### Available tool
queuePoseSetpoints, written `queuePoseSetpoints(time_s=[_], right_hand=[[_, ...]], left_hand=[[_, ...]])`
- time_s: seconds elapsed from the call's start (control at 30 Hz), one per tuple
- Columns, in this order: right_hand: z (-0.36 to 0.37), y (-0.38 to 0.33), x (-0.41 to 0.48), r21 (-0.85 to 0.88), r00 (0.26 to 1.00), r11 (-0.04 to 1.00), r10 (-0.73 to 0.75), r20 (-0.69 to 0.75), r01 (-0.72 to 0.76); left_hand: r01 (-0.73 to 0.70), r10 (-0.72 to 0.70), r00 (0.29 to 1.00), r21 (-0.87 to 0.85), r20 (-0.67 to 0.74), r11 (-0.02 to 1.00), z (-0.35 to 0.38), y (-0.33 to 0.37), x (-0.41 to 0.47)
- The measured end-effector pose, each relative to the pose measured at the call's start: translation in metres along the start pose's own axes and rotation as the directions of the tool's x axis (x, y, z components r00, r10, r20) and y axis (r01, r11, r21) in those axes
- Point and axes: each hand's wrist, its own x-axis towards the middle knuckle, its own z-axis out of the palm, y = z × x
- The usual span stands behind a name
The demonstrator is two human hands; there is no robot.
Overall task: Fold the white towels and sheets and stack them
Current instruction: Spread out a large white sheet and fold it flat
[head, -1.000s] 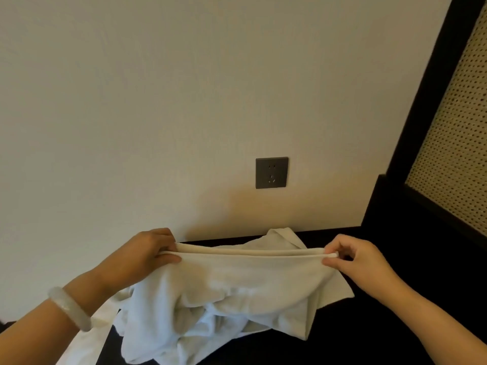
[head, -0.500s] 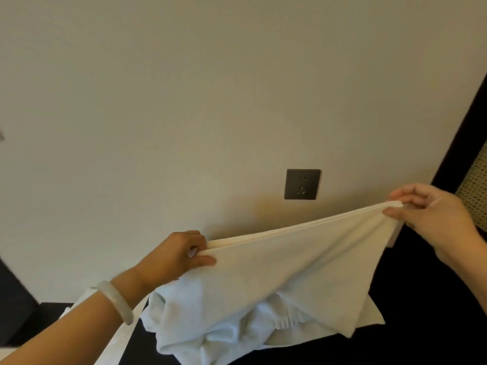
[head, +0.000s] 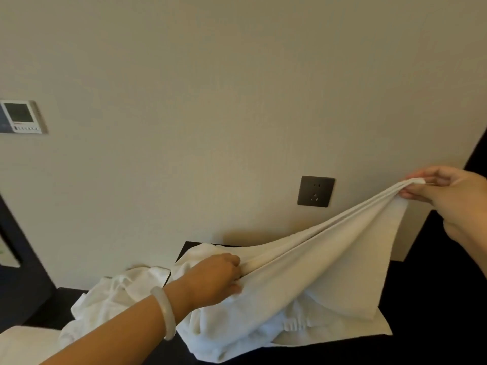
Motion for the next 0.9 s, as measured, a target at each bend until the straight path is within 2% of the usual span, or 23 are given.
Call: queuePoseSetpoints(time_s=[0.07,0.1,0.17,0.23,0.33,0.43,0.57,0.63,0.67,0.8,0.83,0.9], right_hand=[[0.000,-0.001,0.002,-0.027,1.000,1.000,-0.008,-0.026,0.007],[-0.001,-0.001,0.003,-0.055,0.999,0.998,-0.011,-0.036,0.009],[-0.005,0.001,0.003,-0.121,0.999,0.993,0.000,-0.043,-0.006],[-0.007,0.000,0.005,-0.175,0.999,0.984,0.021,-0.046,-0.029],[-0.006,-0.007,0.012,-0.245,0.997,0.968,0.034,-0.066,-0.049],[-0.007,-0.048,0.038,-0.184,0.994,0.983,-0.024,-0.110,0.004],[-0.013,-0.153,0.088,-0.045,0.963,0.983,-0.185,-0.197,0.180],[-0.018,-0.211,0.110,0.054,0.942,0.959,-0.261,-0.210,0.278],[-0.020,-0.237,0.118,0.075,0.935,0.949,-0.285,-0.209,0.306],[-0.034,-0.294,0.130,-0.019,0.949,0.959,-0.282,-0.139,0.283],[-0.037,-0.302,0.132,-0.036,0.944,0.957,-0.290,-0.159,0.288],[-0.042,-0.317,0.135,-0.020,0.909,0.938,-0.341,-0.239,0.346]], left_hand=[[0.086,-0.090,0.993,-0.055,-0.078,0.995,0.001,0.000,0.001],[0.146,-0.171,0.973,-0.159,-0.153,0.976,-0.001,-0.001,0.002],[0.232,-0.374,0.880,-0.425,-0.291,0.875,-0.009,-0.008,0.002],[0.230,-0.458,0.801,-0.509,-0.384,0.829,-0.029,-0.019,0.005],[0.216,-0.418,0.771,-0.420,-0.480,0.881,-0.083,-0.038,0.015],[0.192,-0.314,0.716,-0.257,-0.623,0.947,-0.181,-0.054,0.036],[0.191,-0.157,0.575,-0.055,-0.803,0.980,-0.351,-0.058,0.055],[0.218,-0.143,0.505,-0.034,-0.851,0.975,-0.426,-0.051,0.054],[0.238,-0.152,0.492,-0.036,-0.857,0.971,-0.453,-0.048,0.054],[0.351,-0.199,0.570,0.017,-0.797,0.936,-0.502,-0.034,0.048],[0.340,-0.183,0.556,0.021,-0.811,0.940,-0.507,-0.031,0.044],[0.255,-0.125,0.451,-0.006,-0.884,0.967,-0.514,-0.026,0.038]])
